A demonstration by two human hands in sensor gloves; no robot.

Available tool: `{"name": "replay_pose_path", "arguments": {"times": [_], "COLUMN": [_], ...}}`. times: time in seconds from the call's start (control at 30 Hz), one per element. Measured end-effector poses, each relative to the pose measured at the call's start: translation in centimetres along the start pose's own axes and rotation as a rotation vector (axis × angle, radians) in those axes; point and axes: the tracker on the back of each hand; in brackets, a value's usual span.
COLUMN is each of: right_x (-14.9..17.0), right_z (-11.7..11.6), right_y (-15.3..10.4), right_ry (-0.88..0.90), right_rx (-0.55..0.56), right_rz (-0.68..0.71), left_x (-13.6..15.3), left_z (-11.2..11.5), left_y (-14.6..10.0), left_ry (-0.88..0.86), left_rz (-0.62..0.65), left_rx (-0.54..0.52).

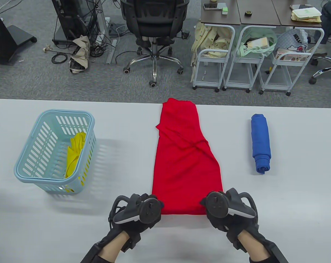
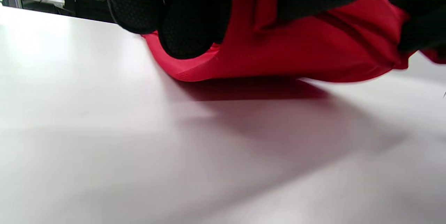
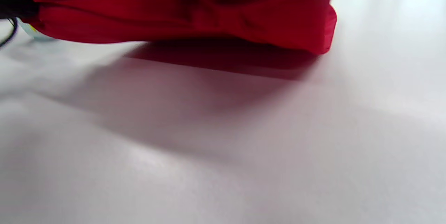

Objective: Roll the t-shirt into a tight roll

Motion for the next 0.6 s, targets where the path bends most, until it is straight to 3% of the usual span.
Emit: {"name": "replay_pose_path", "arguments": {"times": [0.13,0.27,0.47,0.6], "right_x": [1.0,1.5,2.3,2.6], "right_z": [1.2,1.1,-0.5,-1.3], "right_y": [-0.9,-0.7,0.4,0.6], "right_ry": [0.226,0.396,0.453,0.534], "right_rx": [0.063,0.088,0.027,-0.027], "right_rz": [0.083,0.136,0.071,0.088], "left_x": [1.2,1.6,2.3,3.3], "left_z": [-1.4,-1.7,-0.3,0.7], "left_y": [-0.4,-0.4,0.6,0.9], "left_ry": [-0.286,-0.330,-0.401,-0.630], "left_rz": [0.111,0.114,0.079,0.079], "left_rx": [-0.082,-0.138,-0.061,0.001]}}
Point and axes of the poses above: the tracker on the back of each hand, its own x axis roughly to the little-finger side, its own y axis roughly from the wrist to the fingertips, z = x × y, and after that the axes turned 10 degrees about -y, right-handed
